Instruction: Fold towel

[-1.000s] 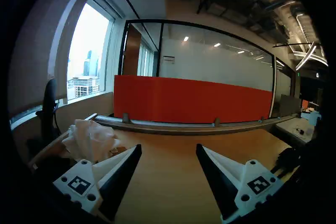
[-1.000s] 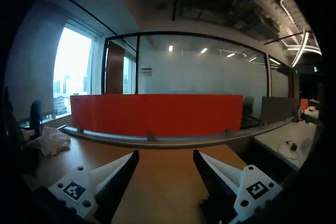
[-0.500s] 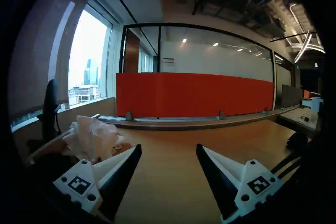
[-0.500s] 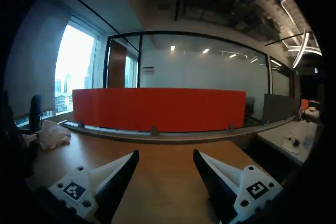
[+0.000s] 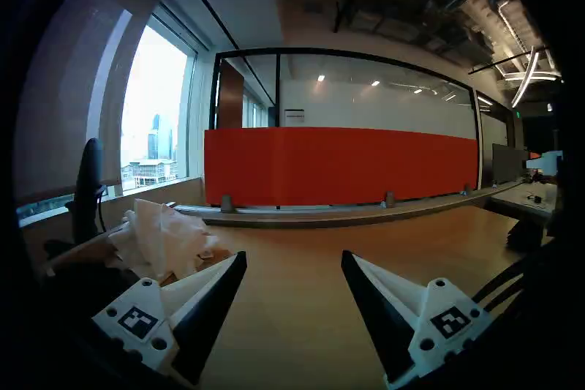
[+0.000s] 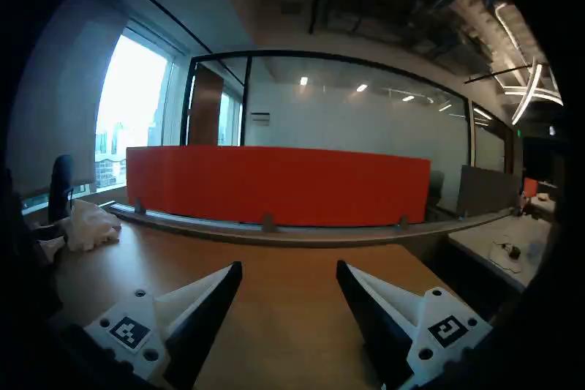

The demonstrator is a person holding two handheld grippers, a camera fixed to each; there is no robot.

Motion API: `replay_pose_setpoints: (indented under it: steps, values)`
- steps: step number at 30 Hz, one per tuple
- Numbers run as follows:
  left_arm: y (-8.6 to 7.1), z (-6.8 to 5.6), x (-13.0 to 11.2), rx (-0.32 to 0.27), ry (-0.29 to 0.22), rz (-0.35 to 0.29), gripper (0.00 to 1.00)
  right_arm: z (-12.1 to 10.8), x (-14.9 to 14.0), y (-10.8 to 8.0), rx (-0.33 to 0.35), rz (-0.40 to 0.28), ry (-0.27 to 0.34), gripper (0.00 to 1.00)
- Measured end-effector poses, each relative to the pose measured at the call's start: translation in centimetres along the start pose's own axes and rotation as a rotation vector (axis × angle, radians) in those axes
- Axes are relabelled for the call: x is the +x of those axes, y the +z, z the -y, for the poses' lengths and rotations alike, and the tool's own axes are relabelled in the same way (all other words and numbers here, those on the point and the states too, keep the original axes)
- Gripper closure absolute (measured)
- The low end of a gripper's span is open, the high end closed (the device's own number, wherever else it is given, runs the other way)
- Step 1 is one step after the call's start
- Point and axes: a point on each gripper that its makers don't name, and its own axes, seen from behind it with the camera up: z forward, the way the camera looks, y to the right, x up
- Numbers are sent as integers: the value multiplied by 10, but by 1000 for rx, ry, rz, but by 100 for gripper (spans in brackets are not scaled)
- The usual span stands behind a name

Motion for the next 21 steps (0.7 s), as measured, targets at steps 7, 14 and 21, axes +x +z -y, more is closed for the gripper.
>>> replay_pose_setpoints:
  steps: [7,14,21]
  values:
    - [-2,7,-18,9,13,-8,4,-2,-3,4,-14,-2,-18,0]
    - [-5,12,-30,14,-19,-29,4,-1,-7,5,-20,-12,-17,0]
    - [-7,15,-35,23,-24,-50,4,3,-11,10,-14,-16,-20,0]
